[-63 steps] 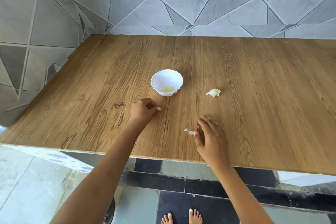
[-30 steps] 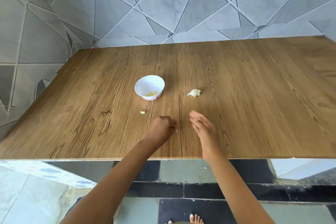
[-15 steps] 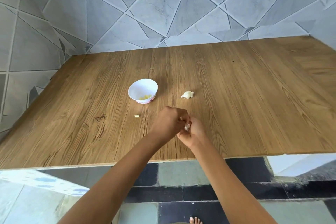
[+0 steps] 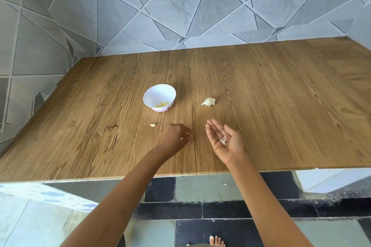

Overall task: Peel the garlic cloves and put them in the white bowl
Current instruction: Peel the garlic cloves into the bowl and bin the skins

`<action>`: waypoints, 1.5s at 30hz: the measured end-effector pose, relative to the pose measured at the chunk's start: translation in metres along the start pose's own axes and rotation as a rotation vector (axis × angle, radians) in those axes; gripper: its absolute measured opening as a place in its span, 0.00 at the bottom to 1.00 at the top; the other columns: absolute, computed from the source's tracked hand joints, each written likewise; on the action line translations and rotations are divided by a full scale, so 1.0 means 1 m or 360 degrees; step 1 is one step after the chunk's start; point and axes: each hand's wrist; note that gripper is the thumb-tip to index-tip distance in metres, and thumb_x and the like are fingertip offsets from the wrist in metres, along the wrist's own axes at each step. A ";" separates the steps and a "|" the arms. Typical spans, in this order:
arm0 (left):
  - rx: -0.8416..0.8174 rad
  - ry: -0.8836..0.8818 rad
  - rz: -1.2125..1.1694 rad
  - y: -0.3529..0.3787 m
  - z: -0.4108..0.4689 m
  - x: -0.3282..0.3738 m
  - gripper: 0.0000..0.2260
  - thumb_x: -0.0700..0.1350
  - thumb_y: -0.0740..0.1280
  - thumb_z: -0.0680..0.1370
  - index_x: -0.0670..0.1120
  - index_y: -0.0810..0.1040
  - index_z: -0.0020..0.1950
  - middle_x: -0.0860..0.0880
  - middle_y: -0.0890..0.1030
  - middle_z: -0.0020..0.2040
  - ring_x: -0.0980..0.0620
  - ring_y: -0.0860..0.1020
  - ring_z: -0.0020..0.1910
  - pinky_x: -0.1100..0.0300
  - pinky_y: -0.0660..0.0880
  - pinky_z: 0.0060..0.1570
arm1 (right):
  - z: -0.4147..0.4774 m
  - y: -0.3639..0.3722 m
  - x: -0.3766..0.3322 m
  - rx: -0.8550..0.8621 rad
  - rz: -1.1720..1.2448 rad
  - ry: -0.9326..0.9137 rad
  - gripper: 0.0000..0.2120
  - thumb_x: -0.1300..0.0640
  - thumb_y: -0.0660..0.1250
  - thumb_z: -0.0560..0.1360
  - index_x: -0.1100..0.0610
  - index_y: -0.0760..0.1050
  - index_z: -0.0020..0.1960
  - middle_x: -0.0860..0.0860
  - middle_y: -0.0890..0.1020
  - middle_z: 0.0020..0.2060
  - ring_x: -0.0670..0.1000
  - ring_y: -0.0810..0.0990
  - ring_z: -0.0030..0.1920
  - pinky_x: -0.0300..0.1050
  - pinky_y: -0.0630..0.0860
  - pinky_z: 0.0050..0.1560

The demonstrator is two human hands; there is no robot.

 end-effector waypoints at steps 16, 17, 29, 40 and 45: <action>-0.0221 0.0301 0.0655 -0.008 0.018 -0.010 0.06 0.42 0.62 0.80 0.44 0.79 0.51 0.48 0.81 0.48 0.48 0.80 0.45 0.57 0.74 0.43 | -0.003 0.000 0.003 -0.0017 0.0016 0.0036 0.17 0.59 0.55 0.82 0.70 0.77 0.51 0.63 0.83 0.46 0.58 0.85 0.44 0.50 0.80 0.49; -0.0189 0.0273 0.0668 -0.007 0.019 -0.011 0.06 0.41 0.61 0.79 0.45 0.78 0.51 0.48 0.81 0.48 0.47 0.80 0.45 0.56 0.75 0.42 | -0.002 0.001 0.005 -0.0010 0.0006 0.0042 0.17 0.59 0.55 0.82 0.70 0.77 0.50 0.63 0.83 0.45 0.58 0.85 0.43 0.50 0.80 0.48; 0.0075 0.0279 0.0105 -0.017 0.006 0.026 0.09 0.39 0.67 0.75 0.51 0.84 0.49 0.53 0.82 0.46 0.55 0.77 0.39 0.62 0.72 0.36 | 0.008 0.028 0.032 0.0107 0.0004 0.0060 0.21 0.64 0.57 0.79 0.68 0.82 0.35 0.56 0.77 0.31 0.50 0.77 0.34 0.40 0.79 0.30; 0.0196 0.0069 0.0005 -0.026 0.001 0.027 0.07 0.42 0.69 0.73 0.52 0.83 0.48 0.56 0.80 0.40 0.58 0.75 0.36 0.61 0.73 0.37 | 0.001 0.036 0.041 0.0106 0.0061 0.0072 0.13 0.61 0.57 0.80 0.68 0.76 0.45 0.59 0.82 0.32 0.55 0.82 0.34 0.45 0.82 0.39; 0.0323 -0.0183 -0.0794 -0.030 -0.013 0.014 0.08 0.35 0.68 0.75 0.45 0.84 0.49 0.51 0.84 0.44 0.63 0.78 0.38 0.72 0.73 0.42 | 0.001 0.034 0.043 0.0016 -0.0070 0.0040 0.17 0.58 0.55 0.82 0.68 0.77 0.46 0.59 0.84 0.35 0.55 0.84 0.36 0.46 0.82 0.40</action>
Point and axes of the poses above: each hand's wrist, its own z-axis towards the middle knuckle, its own y-axis out of the palm, x = y × z
